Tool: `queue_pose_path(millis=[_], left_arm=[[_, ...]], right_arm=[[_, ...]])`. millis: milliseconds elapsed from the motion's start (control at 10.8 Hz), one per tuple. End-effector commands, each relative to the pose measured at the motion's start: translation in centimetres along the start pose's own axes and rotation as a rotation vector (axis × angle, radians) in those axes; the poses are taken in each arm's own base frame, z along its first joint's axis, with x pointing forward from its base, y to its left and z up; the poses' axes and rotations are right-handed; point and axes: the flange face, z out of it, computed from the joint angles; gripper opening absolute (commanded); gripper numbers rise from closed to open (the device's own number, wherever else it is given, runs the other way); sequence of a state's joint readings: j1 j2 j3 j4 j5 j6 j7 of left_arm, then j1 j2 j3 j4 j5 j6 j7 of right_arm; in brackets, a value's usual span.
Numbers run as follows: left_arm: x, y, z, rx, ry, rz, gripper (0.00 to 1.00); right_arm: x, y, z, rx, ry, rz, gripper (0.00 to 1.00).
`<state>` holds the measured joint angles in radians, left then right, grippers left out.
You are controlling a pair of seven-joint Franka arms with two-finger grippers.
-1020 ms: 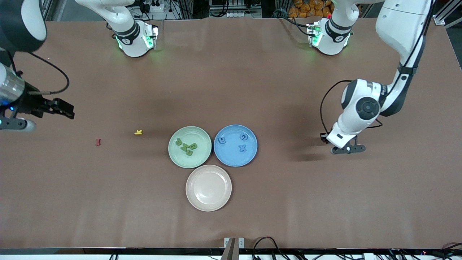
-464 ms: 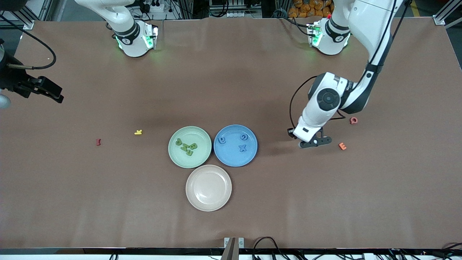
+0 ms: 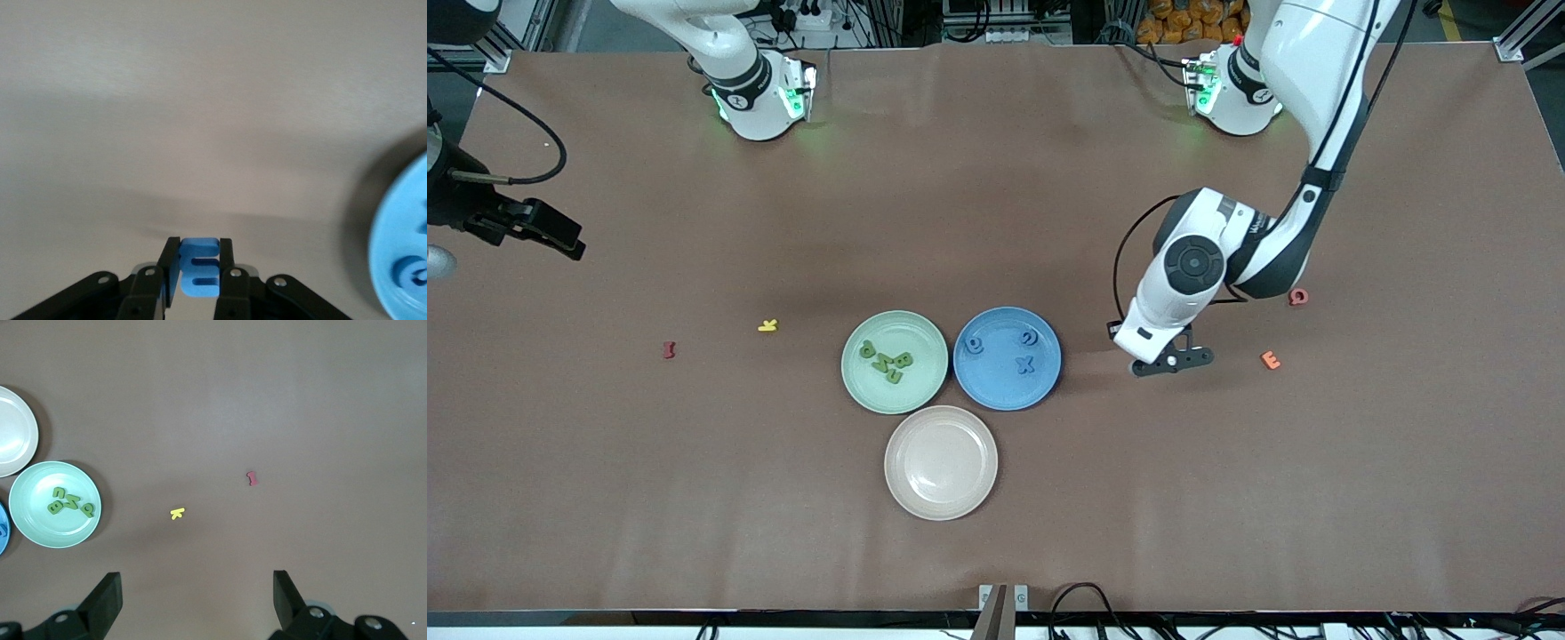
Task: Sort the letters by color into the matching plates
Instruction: 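Carry the blue E over the blue plate with the left gripper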
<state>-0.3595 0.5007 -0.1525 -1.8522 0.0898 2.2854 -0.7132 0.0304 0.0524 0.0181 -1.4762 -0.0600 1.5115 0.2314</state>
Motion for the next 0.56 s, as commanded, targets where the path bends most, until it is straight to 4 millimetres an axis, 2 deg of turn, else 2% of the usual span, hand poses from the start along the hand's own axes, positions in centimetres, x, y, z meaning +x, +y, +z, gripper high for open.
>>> queue_pose_path(millis=[0,185,371,464], left_arm=[[-1.0,3.6,0.5,-0.004,-0.014,-0.011,0.0],[-2.5,6.4,1.0,-0.005,-0.011,-0.01,0.0],[-3.8,8.3,1.6,-0.001,-0.015,-0.013,0.0],[-4.2,9.3,1.3,-0.009,-0.006,-0.022,0.0]], right_arm=[[0.6,1.7,0.4,-0.009,-0.007,0.035,1.0],[0.7,1.9,0.4,-0.007,-0.005,0.039,1.0],[1.0,1.3,1.1,-0.01,-0.016,0.029,1.0],[1.3,1.2,1.5,-0.011,-0.022,0.021,1.0]])
